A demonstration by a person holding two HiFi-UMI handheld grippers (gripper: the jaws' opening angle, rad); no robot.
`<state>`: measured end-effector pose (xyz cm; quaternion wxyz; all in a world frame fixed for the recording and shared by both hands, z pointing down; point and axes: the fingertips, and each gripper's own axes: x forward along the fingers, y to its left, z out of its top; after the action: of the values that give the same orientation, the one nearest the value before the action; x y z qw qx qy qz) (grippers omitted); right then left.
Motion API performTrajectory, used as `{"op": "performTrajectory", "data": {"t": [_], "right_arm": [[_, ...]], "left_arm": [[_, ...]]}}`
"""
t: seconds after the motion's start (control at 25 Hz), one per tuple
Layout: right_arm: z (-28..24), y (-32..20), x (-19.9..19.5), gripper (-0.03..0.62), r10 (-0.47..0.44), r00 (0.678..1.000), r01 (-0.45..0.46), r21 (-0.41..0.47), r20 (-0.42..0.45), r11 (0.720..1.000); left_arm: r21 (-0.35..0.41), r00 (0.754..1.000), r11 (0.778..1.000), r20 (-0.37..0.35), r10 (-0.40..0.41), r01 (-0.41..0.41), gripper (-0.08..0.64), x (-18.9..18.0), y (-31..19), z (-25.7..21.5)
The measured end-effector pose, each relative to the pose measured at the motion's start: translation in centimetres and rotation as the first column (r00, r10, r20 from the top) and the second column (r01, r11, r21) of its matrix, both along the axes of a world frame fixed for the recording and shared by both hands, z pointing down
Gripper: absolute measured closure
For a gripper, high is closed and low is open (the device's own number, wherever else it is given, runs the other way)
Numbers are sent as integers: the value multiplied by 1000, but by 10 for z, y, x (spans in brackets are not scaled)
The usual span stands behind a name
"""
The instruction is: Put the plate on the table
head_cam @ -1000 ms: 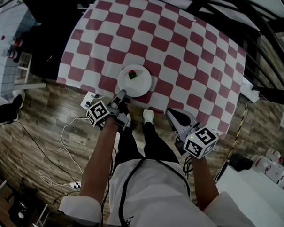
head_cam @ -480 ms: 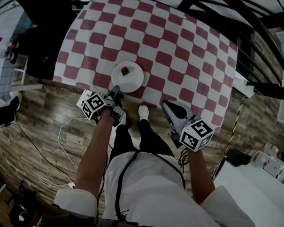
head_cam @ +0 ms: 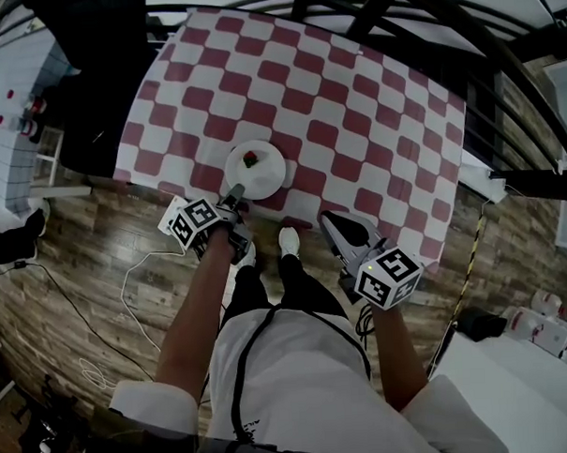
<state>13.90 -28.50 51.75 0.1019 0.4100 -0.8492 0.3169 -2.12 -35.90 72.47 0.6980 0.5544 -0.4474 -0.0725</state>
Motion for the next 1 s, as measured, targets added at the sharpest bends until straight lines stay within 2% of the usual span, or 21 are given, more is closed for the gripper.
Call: {"op": "performTrajectory", "data": {"t": [0.12, 0.2, 0.52, 0.64, 0.8, 1.0], "right_arm": [[-8, 0, -1, 583, -1, 1000, 1, 19, 2, 1000], [-12, 1, -3, 583, -6, 1000, 6, 32, 0, 999], [-31, 14, -12, 583, -14, 999, 11, 59, 44, 998], [-37, 18, -17, 583, -33, 998, 29, 72, 46, 997], [-48, 17, -24, 583, -62, 997, 56, 105, 55, 993], [-55, 21, -31, 583, -88, 994, 80, 123, 64, 989]], "left_arm": [[7, 1000, 1000, -11, 9, -9, 416, -2, 9, -5], [24, 1000, 999, -8, 29, -29, 454, -3, 15, -12], [153, 994, 983, 45, 97, -103, 552, -14, 37, -68], [199, 994, 974, 60, 96, -106, 552, -20, 45, -91], [260, 995, 961, 39, 88, -95, 552, -25, 48, -121], [338, 993, 934, 29, 112, -115, 552, -25, 54, -161]]}}
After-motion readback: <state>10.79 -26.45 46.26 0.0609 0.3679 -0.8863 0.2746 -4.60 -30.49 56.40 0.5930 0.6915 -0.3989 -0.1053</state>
